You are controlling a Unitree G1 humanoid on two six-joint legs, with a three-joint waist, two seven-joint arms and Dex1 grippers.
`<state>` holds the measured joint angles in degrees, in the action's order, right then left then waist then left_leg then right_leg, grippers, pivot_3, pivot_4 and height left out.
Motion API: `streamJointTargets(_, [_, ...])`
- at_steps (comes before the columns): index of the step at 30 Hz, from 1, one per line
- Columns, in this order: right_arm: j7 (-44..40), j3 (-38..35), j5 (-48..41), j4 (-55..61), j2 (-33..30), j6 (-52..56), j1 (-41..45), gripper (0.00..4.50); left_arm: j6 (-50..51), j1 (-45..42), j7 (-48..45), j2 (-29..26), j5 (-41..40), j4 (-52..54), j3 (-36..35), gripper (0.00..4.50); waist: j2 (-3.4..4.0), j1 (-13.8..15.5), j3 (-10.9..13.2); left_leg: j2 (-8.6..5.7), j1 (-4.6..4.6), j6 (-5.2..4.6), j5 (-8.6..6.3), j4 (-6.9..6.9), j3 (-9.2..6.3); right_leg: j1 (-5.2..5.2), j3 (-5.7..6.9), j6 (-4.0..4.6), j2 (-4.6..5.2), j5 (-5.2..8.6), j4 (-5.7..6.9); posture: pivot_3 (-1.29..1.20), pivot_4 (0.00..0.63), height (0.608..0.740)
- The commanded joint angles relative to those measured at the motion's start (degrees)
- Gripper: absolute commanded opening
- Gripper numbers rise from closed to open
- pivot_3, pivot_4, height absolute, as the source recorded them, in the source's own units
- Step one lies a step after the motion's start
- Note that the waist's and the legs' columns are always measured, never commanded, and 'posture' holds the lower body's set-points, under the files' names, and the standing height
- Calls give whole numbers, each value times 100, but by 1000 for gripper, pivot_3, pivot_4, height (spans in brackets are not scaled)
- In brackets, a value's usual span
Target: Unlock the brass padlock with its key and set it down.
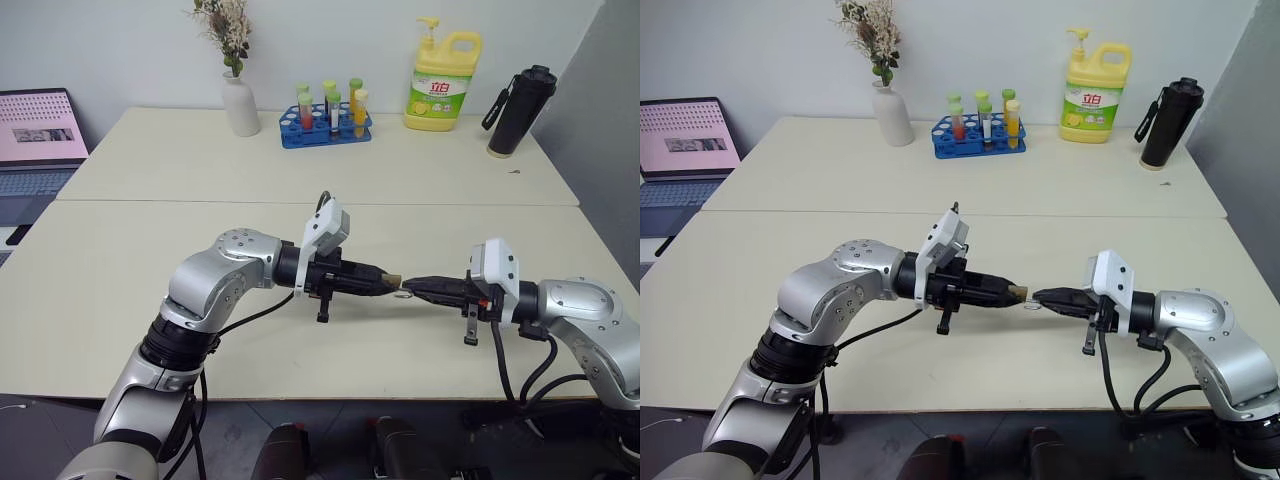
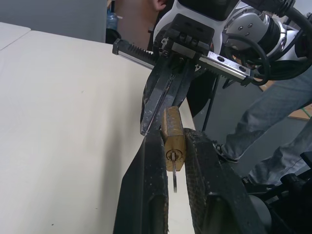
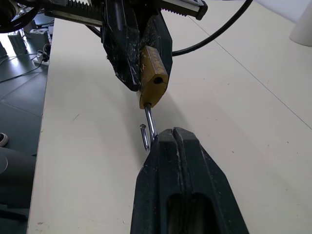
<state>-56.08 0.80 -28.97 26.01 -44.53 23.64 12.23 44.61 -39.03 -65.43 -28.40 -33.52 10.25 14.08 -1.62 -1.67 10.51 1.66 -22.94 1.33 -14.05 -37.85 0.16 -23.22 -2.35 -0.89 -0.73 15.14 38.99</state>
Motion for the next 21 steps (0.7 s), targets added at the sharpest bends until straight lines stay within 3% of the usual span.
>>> streamJointTargets(1, [-50, -109, -14, 90, -59, -26, -62, 0, 33, -28, 83, 48, -172, 78, -242, 170, 0, 0, 0, 0, 0, 0, 0, 0, 0, 0, 0, 0, 0, 0, 0, 0, 150, 740])
streamJointTargets(9, [50, -118, 273, 101, -105, -82, -290, 0, 166, 46, 164, 68, -195, 24, -253, 170, 0, 0, 0, 0, 0, 0, 0, 0, 1, 0, -1, 0, 0, 0, 0, 0, 150, 740])
streamJointTargets(14, [2, -397, 566, 232, -405, -390, -957, 0, 370, 281, 636, 200, -105, -46, -247, 170, 0, 4, 0, 1, -1, 0, 0, 1, 0, 0, 0, 0, 1, 1, -2, 0, 150, 740])
streamJointTargets(17, [161, -670, 305, 499, -310, -188, -1268, 596, 717, 451, 1273, 483, -69, -229, -307, 170, -1, 4, 0, 1, -1, 0, 0, 0, 0, 0, -2, -1, 3, 0, -1, 0, 150, 740])
streamJointTargets(21, [454, -792, -141, 1126, -141, 264, -1610, 2003, 1211, 723, 2106, 1062, -75, -686, -455, 170, 0, 0, -1, 2, 0, 0, 0, 1, -3, 1, 0, -2, 2, 0, 0, 0, 150, 740])
